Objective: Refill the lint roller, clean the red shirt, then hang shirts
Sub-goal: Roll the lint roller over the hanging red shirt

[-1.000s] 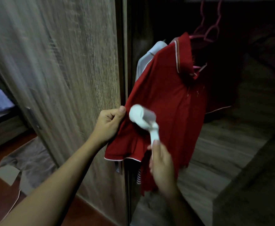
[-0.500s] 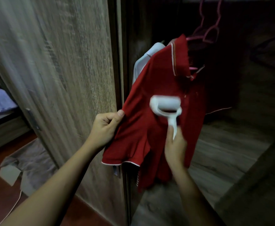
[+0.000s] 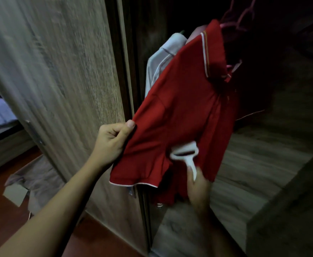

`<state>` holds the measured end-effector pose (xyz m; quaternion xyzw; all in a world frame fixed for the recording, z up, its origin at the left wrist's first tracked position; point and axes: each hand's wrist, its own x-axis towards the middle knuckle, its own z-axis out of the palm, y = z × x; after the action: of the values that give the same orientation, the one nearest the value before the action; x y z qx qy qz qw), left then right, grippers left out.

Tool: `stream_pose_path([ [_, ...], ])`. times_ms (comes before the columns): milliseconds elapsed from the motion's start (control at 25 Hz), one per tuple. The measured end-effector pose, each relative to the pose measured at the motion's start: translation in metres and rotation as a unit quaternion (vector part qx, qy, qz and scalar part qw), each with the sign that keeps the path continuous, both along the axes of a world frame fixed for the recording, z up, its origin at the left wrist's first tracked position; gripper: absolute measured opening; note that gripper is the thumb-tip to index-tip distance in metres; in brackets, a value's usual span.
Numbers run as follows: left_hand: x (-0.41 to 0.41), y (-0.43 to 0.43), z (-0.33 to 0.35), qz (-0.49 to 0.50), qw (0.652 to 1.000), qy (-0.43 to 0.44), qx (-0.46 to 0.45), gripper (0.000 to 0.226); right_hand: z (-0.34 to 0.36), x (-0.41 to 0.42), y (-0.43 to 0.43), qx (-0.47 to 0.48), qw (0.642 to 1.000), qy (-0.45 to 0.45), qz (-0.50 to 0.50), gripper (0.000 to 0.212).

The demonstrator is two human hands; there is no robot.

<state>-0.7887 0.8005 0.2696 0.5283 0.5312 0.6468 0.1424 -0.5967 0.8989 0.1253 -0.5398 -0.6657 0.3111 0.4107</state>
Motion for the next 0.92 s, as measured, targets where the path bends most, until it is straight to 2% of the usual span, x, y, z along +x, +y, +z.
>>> stream_pose_path([
  [120, -0.002, 0.001, -0.005, 0.012, 1.000, -0.006, 0.007, 0.048, 0.077, -0.006, 0.021, 0.181, 0.978, 0.099, -0.016, 0.031],
  [200, 0.000, 0.001, -0.003, 0.014, 1.000, -0.014, 0.001, 0.047, 0.116, -0.009, 0.028, 0.250, 0.962, 0.107, 0.006, 0.029],
  [240, 0.000, 0.000, -0.004, 0.011, 1.000, -0.016, -0.001, 0.047, 0.113, -0.011, 0.029, 0.250, 0.963, 0.103, 0.015, 0.033],
  [320, -0.001, 0.001, -0.003, 0.010, 1.000, -0.019, -0.003, 0.050, 0.069, -0.012, 0.027, 0.191, 0.980, 0.063, 0.011, 0.037],
  [400, 0.000, 0.000, -0.002, 0.010, 1.000, -0.022, -0.006, 0.044, 0.006, -0.005, 0.021, 0.080, 0.996, -0.024, 0.009, 0.035],
  [480, 0.001, 0.000, -0.001, 0.009, 1.000, -0.008, -0.008, 0.043, -0.045, 0.007, 0.006, -0.016, 0.995, -0.095, 0.026, 0.041],
  [600, 0.000, -0.002, -0.001, 0.011, 1.000, 0.003, -0.015, 0.045, -0.057, 0.027, -0.011, -0.065, 0.994, -0.082, 0.017, 0.037],
  [680, 0.004, -0.005, -0.008, 0.013, 0.999, 0.022, -0.020, 0.051, -0.039, 0.042, -0.011, -0.048, 0.997, -0.065, -0.004, 0.035],
  [800, 0.028, -0.012, -0.020, 0.007, 0.985, 0.171, 0.009, 0.038, -0.001, 0.066, -0.016, 0.004, 0.997, -0.066, -0.045, 0.032],
  [920, 0.060, -0.011, -0.027, -0.014, 0.943, 0.328, 0.051, 0.037, 0.021, 0.095, -0.040, 0.035, 0.992, -0.069, -0.095, 0.034],
])
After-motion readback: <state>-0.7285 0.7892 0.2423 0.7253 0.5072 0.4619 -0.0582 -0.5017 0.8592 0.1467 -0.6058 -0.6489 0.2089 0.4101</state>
